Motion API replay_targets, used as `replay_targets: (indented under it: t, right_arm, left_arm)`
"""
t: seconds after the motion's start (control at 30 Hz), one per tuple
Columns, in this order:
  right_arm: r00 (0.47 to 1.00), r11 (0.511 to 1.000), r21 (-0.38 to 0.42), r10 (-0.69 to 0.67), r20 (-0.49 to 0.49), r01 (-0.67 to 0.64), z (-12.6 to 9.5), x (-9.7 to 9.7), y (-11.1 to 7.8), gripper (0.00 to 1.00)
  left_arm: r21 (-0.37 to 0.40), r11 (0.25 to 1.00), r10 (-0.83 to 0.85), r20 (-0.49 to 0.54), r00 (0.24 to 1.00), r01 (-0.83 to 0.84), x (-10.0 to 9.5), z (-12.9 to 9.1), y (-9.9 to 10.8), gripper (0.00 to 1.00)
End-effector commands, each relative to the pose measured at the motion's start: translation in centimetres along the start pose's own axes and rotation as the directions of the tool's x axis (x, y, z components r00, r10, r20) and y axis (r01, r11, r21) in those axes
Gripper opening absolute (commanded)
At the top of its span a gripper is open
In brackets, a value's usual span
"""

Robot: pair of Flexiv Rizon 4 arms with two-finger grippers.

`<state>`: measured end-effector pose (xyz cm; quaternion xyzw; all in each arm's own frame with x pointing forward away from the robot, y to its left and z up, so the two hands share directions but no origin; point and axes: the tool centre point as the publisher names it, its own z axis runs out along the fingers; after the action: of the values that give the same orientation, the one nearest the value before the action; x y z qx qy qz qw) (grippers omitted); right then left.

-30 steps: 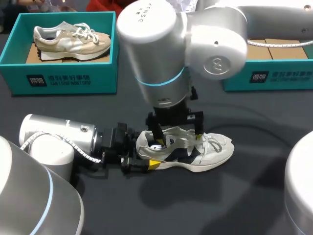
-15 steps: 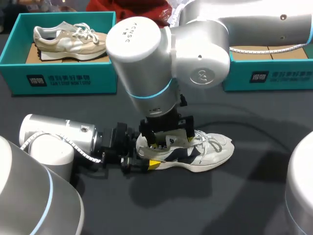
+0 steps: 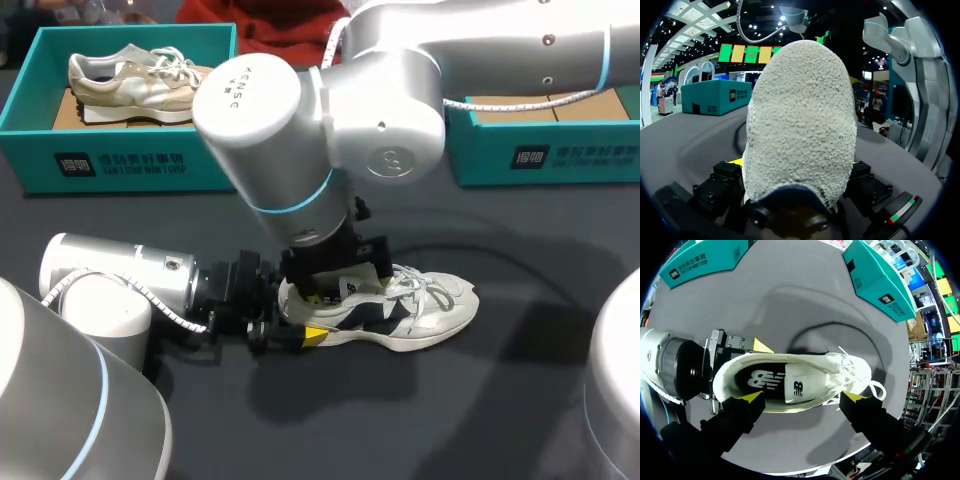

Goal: Take the shoe out of the shoebox, open the shoe tongue, remove and reinsert the insole, then place the shoe into the shoebox

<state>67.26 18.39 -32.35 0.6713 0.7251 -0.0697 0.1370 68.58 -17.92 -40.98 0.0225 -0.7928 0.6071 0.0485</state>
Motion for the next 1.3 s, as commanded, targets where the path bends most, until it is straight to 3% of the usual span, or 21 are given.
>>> replay_targets:
  t: [0.03, 0.6, 1.07, 1.27, 1.3]
  right_arm:
    - [0.986, 0.989, -0.018, 0.146, 0.077, -0.145, 0.3, 0.7, -0.6, 1.0]
    - [0.973, 0.982, -0.027, 0.188, 0.133, -0.186, 2.7, -0.5, 0.1, 1.0]
    - [0.971, 0.977, -0.036, 0.212, 0.112, -0.209, 3.5, -2.0, 0.4, 1.0]
    - [0.968, 0.974, -0.045, 0.224, 0.116, -0.22, 3.2, -2.8, 0.5, 0.84]
    - [0.967, 0.974, -0.046, 0.226, 0.117, -0.222, 3.1, -2.9, 0.6, 0.76]
  left_arm:
    - [-0.002, 1.0, 0.0, -0.001, 1.0, 0.0, 0.2, 0.3, 0.3, 0.0]
    - [-0.002, 1.0, 0.0, -0.001, 1.0, 0.0, 0.2, 0.3, 0.3, 0.0]
    - [-0.002, 1.0, 0.0, -0.001, 1.0, 0.0, 0.2, 0.3, 0.3, 0.0]
    - [-0.002, 1.0, 0.0, -0.001, 1.0, 0.0, 0.2, 0.3, 0.3, 0.0]
    - [-0.002, 1.0, 0.0, -0.001, 1.0, 0.0, 0.2, 0.3, 0.3, 0.0]
